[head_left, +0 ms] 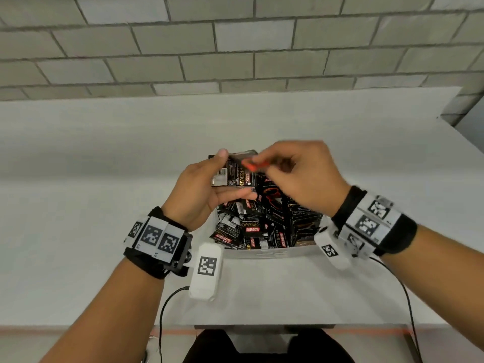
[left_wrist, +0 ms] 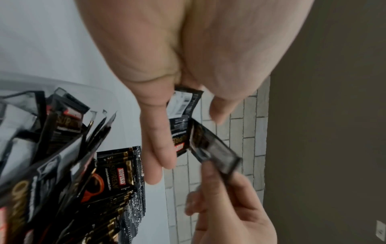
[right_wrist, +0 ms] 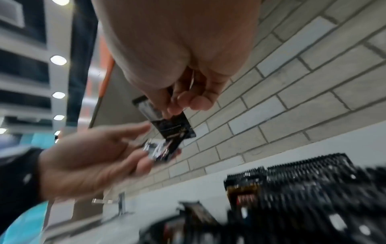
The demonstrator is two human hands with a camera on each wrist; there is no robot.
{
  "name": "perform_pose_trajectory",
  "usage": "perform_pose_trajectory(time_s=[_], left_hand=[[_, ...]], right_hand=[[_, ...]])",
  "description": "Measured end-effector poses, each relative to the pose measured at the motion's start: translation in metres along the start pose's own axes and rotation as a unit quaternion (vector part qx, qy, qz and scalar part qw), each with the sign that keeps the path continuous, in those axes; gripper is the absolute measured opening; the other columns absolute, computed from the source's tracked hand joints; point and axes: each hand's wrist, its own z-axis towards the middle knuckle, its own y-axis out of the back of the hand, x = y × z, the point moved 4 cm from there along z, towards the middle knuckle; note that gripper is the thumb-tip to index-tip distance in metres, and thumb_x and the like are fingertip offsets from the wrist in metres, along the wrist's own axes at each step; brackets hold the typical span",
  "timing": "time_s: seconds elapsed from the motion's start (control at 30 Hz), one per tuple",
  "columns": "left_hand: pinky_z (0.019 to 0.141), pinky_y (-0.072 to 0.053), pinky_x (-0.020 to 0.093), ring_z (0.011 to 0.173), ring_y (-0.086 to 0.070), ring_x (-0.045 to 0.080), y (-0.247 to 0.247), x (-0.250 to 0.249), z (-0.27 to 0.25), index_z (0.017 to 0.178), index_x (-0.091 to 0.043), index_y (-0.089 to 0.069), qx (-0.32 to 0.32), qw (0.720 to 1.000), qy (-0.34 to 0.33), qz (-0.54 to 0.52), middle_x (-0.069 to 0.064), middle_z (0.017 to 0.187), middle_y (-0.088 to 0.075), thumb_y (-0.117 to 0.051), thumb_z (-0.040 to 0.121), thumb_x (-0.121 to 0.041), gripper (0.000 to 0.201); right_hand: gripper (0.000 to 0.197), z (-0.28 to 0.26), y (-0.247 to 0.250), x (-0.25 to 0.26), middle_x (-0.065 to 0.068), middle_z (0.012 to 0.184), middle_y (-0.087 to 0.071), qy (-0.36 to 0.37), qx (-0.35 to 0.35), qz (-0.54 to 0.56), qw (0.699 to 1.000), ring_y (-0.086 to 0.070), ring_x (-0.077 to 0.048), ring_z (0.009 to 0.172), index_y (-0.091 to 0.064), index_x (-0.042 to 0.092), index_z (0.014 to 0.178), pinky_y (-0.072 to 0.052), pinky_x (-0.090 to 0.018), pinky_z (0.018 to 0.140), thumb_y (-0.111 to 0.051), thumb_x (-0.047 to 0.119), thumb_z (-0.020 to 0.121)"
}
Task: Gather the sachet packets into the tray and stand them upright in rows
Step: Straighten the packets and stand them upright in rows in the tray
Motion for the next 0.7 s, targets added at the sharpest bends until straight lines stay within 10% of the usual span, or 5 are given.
perform_pose_trajectory(time_s=[0.27, 0.5, 0.7], left_hand=[[0.063, -0.063, 0.044, 0.091, -0.075, 0.04, 0.0, -0.002, -0.003, 0.121, 0.002, -0.06, -0.006, 0.993, -0.064, 0.1, 0.02, 0.111, -0.073, -0.06, 0.094, 0.009, 0.028], [0.067, -0.064, 0.038, 0.089, -0.075, 0.041, -0.007, -0.016, -0.006, 0.115, 0.001, -0.061, 0.025, 0.988, -0.078, 0.128, 0.022, 0.108, -0.074, -0.065, 0.091, 0.007, 0.025], [0.077, -0.064, 0.041, 0.086, -0.076, 0.039, 0.008, -0.013, 0.003, 0.115, 0.001, -0.058, -0.015, 0.981, -0.077, 0.176, 0.022, 0.109, -0.074, -0.06, 0.097, 0.006, 0.019]], right_hand=[[0.028, -0.004, 0.0, 0.008, 0.011, 0.07, -0.059, 0.012, 0.106, -0.049, 0.993, -0.055, -0.009, 0.066, -0.079, 0.024, 0.097, -0.042, -0.015, 0.064, -0.064, 0.006, 0.082], [0.038, 0.027, 0.016, 0.011, 0.012, 0.103, -0.062, -0.042, 0.097, -0.095, 0.99, -0.063, -0.008, 0.074, -0.064, 0.029, 0.117, -0.051, -0.018, 0.07, -0.079, 0.03, 0.083], [0.02, 0.043, 0.021, -0.009, 0.004, 0.078, -0.073, -0.14, 0.118, -0.029, 0.983, -0.063, -0.008, 0.058, -0.072, 0.022, 0.095, -0.056, -0.029, 0.064, -0.084, 0.02, 0.08]])
